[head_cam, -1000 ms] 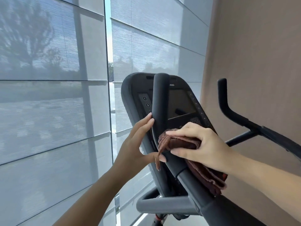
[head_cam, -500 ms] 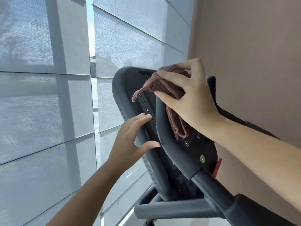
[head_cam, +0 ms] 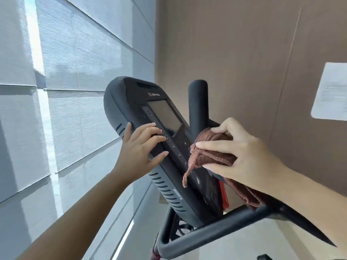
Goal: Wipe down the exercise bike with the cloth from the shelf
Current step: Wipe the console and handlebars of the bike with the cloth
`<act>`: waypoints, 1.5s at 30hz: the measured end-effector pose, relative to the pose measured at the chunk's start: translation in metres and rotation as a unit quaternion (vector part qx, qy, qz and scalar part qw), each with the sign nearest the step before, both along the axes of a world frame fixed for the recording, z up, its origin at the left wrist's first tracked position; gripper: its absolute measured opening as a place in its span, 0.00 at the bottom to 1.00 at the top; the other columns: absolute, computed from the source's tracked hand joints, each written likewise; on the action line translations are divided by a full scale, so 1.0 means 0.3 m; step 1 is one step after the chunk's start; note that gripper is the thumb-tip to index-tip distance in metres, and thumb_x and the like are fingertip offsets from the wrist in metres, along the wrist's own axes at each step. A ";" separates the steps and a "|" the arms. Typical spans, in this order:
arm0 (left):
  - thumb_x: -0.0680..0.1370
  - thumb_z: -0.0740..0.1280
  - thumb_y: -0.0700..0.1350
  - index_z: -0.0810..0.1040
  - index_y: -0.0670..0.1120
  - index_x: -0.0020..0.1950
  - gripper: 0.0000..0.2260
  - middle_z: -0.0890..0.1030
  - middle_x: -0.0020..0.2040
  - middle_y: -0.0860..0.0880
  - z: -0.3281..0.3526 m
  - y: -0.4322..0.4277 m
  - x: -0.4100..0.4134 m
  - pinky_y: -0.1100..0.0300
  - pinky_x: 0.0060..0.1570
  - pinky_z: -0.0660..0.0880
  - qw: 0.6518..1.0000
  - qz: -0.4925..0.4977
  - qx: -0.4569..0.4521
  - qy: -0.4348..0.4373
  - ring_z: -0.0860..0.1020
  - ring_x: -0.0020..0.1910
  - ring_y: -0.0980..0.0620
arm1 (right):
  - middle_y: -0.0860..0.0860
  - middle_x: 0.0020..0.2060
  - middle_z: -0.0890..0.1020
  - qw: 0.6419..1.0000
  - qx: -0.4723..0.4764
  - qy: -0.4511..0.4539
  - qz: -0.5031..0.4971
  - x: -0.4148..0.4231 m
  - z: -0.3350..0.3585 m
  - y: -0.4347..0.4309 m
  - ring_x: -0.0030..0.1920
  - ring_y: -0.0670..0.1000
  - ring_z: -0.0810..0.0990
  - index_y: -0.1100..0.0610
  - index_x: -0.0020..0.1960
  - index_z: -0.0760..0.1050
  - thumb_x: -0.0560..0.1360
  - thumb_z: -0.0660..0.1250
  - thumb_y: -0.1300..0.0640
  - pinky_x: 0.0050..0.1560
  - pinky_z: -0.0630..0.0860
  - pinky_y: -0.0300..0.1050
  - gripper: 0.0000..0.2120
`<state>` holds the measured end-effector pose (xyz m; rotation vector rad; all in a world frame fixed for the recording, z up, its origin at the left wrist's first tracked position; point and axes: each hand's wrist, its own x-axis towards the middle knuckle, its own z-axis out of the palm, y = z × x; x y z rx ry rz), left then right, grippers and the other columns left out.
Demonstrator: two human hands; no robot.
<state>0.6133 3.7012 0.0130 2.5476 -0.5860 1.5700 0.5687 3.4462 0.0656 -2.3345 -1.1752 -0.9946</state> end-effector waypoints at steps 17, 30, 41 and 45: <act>0.74 0.63 0.51 0.81 0.43 0.46 0.13 0.81 0.49 0.45 -0.023 0.034 0.072 0.40 0.62 0.56 0.990 -0.039 0.059 -0.118 0.70 0.58 0.48 | 0.59 0.54 0.77 0.972 0.023 -0.190 -0.137 -0.001 -0.012 0.123 0.49 0.60 0.77 0.53 0.56 0.80 0.70 0.68 0.48 0.47 0.77 0.49 0.16; 0.75 0.63 0.48 0.81 0.41 0.47 0.12 0.81 0.48 0.43 -0.010 0.068 0.116 0.41 0.63 0.55 0.974 -0.073 0.117 -0.179 0.72 0.55 0.45 | 0.56 0.62 0.71 0.963 0.171 -0.151 -0.141 0.061 0.073 0.195 0.62 0.51 0.71 0.51 0.63 0.75 0.71 0.69 0.48 0.61 0.72 0.46 0.21; 0.74 0.60 0.47 0.78 0.44 0.46 0.10 0.82 0.45 0.44 -0.029 0.052 0.171 0.47 0.61 0.57 0.964 -0.098 0.085 -0.231 0.74 0.54 0.46 | 0.48 0.65 0.72 0.930 0.310 -0.117 -0.161 0.056 0.011 0.265 0.65 0.39 0.68 0.41 0.63 0.70 0.71 0.60 0.39 0.62 0.61 0.26 0.21; 0.76 0.59 0.48 0.80 0.43 0.44 0.13 0.82 0.46 0.44 -0.032 0.058 0.183 0.48 0.61 0.57 0.965 -0.102 0.089 -0.223 0.73 0.55 0.47 | 0.50 0.61 0.75 0.891 0.300 -0.206 -0.271 0.075 0.011 0.333 0.61 0.48 0.74 0.44 0.67 0.67 0.70 0.63 0.38 0.58 0.74 0.46 0.27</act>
